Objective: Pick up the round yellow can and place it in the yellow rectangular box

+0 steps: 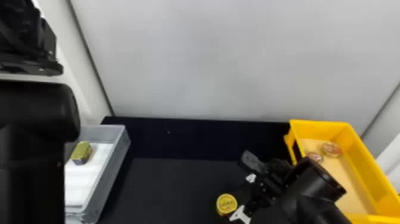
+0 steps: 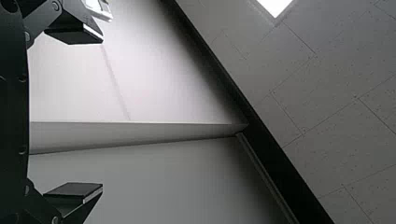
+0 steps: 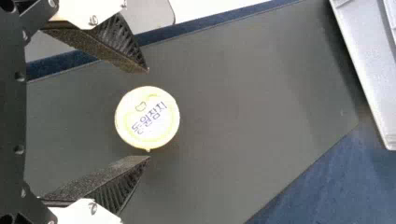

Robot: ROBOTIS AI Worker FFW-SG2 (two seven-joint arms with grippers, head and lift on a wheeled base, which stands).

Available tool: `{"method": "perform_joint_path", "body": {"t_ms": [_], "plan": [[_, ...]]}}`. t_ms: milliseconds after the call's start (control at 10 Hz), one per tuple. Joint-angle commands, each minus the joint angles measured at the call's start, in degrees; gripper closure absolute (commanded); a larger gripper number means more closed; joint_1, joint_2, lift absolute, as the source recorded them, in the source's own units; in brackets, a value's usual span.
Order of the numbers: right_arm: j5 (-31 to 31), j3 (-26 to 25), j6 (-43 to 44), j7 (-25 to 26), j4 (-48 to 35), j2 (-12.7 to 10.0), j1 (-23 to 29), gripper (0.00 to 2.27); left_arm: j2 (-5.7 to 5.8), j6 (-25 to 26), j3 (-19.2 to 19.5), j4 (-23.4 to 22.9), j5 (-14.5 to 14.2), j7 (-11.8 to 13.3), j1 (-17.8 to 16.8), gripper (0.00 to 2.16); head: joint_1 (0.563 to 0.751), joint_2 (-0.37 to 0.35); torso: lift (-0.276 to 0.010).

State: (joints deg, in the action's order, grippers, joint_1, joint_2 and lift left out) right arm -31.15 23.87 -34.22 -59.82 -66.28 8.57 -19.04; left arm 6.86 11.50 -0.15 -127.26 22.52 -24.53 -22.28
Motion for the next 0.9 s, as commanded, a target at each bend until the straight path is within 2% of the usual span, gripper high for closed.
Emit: {"method": "perform_joint_path", "body": {"t_ms": [0,800], "plan": [[0.38,-0.13,1.34,0.38,2.29,-0.57,-0.47,0.15,0.0,-0.07,-0.02,0.0,-0.02,0.0,-0.04,0.15,0.663,0.054,-0.01],[0.64,-0.22,6.09,2.67,8.53,-1.54,-2.14,0.16,0.0,-0.16,-0.37,0.0,-0.2,0.08,-0.57,0.15,0.663,0.054,-0.01]]}}
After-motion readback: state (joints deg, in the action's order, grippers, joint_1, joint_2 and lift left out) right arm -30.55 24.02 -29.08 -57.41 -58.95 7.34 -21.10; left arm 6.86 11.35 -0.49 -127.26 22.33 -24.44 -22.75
